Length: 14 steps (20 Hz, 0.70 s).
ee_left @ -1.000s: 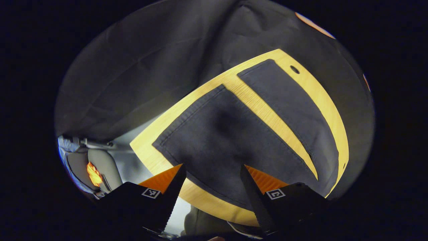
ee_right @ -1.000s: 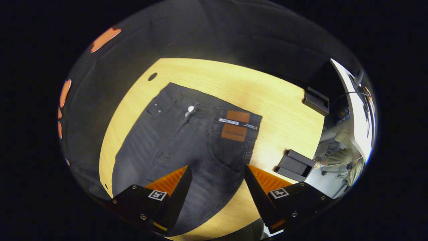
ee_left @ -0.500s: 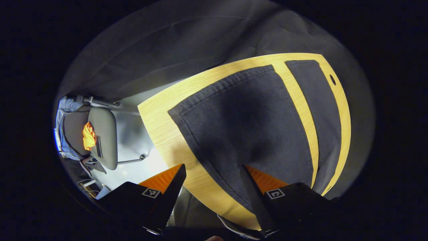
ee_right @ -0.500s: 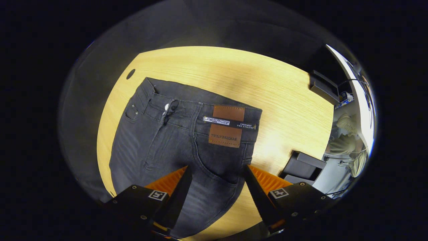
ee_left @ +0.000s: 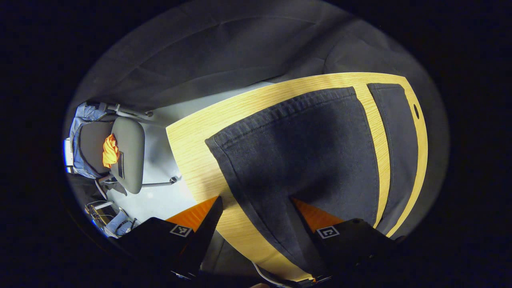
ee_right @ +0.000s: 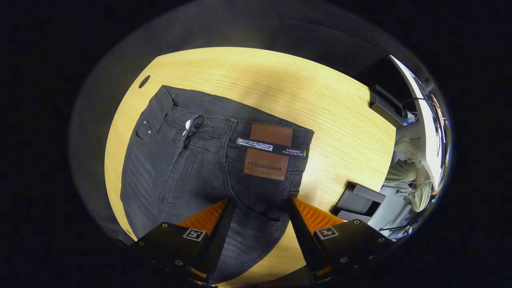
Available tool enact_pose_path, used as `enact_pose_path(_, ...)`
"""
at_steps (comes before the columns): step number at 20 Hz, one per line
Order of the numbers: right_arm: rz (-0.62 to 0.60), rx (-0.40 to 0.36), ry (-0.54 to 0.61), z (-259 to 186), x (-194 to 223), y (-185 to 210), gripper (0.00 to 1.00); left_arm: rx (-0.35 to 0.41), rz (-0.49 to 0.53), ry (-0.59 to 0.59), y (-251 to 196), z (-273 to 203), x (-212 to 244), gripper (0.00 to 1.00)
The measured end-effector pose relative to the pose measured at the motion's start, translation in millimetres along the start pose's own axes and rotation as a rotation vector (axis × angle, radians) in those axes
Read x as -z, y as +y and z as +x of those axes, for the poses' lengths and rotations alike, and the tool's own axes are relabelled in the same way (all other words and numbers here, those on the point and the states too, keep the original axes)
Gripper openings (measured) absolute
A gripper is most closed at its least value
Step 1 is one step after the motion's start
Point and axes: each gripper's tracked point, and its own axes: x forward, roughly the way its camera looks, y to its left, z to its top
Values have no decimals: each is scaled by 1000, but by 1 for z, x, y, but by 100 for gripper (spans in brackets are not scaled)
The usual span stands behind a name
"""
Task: Grasp the waist and the cuffs of the jeans and fold them to make the two legs overlap; first hold the waist and fold one-third of the jeans toward the cuffs, then hold the cuffs and fold the remaining one-third in the same direction to finish folding.
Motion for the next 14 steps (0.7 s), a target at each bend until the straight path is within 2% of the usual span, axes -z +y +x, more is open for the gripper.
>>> enact_pose_path(1,-8,17,-3,0,-1,-3,78,0,9,-5,-2,-1,0,94)
enact_pose_path(3,-3,-3,6,2,0,-5,62,0,17,-13,-7,-2,-2,78)
enact_pose_path(4,33,-29,5,1,-1,-5,50,4,27,-19,-11,-2,-4,76)
enact_pose_path(5,57,-52,4,3,-1,-7,34,16,48,-39,-17,-5,-9,74)
enact_pose_path(6,88,-97,-5,3,-3,-7,26,37,37,-84,-20,-1,-20,44)
enact_pose_path(7,98,-148,-6,2,-3,-6,18,47,13,-71,-26,-1,-15,14)
enact_pose_path(8,120,-190,-6,2,-2,-5,18,81,19,-86,-31,-4,-16,13)
enact_pose_path(9,149,-231,-18,6,-2,-2,10,128,37,-107,-32,-6,-21,15)
enact_pose_path(10,159,-270,-12,1,-1,-1,9,150,22,-108,-32,2,-19,13)
enact_pose_path(11,181,-302,-19,-9,-2,-4,8,188,25,-108,-32,0,-20,4)
enact_pose_path(12,201,-351,-15,-2,-2,3,8,236,15,-117,-36,0,-21,4)
enact_pose_path(14,257,-435,-38,-17,-7,1,7,294,32,-148,-40,-11,-25,4)
